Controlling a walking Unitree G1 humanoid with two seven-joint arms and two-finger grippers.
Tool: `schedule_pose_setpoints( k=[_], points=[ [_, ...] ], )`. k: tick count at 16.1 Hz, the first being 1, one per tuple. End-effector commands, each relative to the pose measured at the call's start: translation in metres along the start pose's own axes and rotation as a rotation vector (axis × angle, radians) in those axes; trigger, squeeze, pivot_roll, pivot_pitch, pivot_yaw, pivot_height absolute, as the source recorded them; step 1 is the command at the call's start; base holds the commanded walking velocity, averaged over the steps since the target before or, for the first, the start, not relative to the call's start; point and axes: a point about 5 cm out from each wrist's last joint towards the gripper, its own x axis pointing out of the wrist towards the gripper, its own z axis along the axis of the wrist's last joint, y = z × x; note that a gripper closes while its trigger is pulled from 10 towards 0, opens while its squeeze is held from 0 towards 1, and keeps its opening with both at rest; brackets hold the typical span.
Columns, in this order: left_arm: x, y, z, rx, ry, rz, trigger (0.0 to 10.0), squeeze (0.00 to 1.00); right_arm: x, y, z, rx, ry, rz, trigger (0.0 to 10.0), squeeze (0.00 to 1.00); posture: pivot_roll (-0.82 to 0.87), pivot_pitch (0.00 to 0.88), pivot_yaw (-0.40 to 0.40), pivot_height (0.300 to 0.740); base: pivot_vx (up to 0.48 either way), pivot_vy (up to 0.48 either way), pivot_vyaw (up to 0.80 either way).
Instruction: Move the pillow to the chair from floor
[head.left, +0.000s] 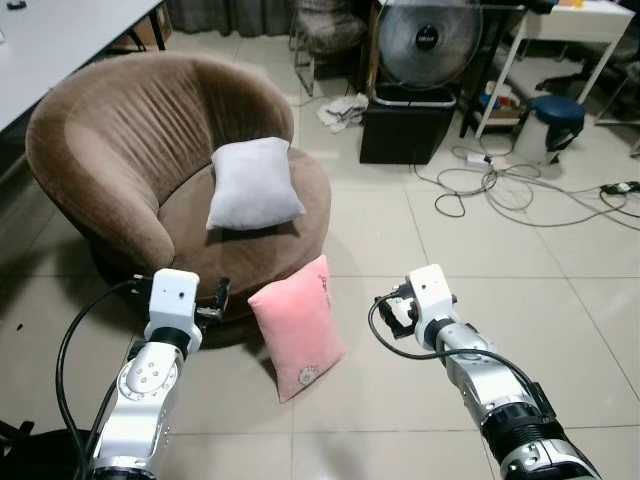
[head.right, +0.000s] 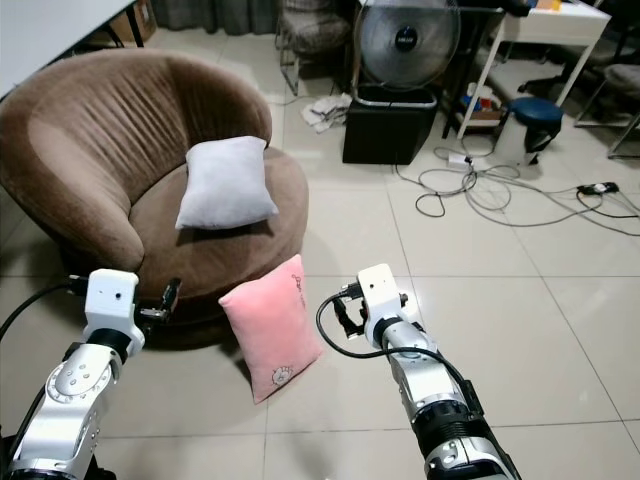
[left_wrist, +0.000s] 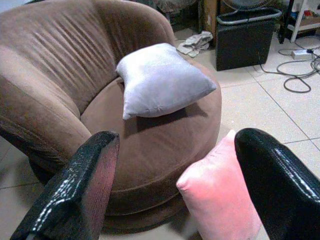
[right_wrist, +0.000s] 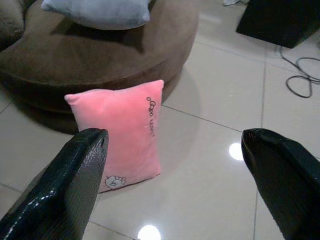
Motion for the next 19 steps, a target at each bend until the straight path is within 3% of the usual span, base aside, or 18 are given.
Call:
schedule_pose_setpoints(
  k=[1,7,13,19],
  points=[
    [-0.002,0.001,-0.004,0.014,0.008,-0.006,10.0,0.0,0.001,0.001,-0.001,-0.017,0.0,0.013,10.0,0.0,0.15,0.0,-0.039,0.74,0.251,0.0,0.64],
    [-0.003,-0.001,-0.005,0.015,0.006,-0.017,10.0,0.0,0.001,0.004,-0.013,-0.035,0.019,0.042,10.0,0.0,0.15,0.0,-0.036,0.74,0.259,0.0,0.79],
    [-0.004,-0.001,-0.007,0.013,0.009,-0.018,10.0,0.0,0.001,0.001,-0.024,0.004,0.043,0.028,10.0,0.0,0.15,0.0,-0.037,0.74,0.265,0.0,0.0],
    [-0.004,0.0,-0.007,0.013,0.01,-0.02,10.0,0.0,0.003,0.003,-0.025,-0.019,0.045,0.029,10.0,0.0,0.15,0.0,-0.037,0.74,0.291,0.0,0.0]
  ],
)
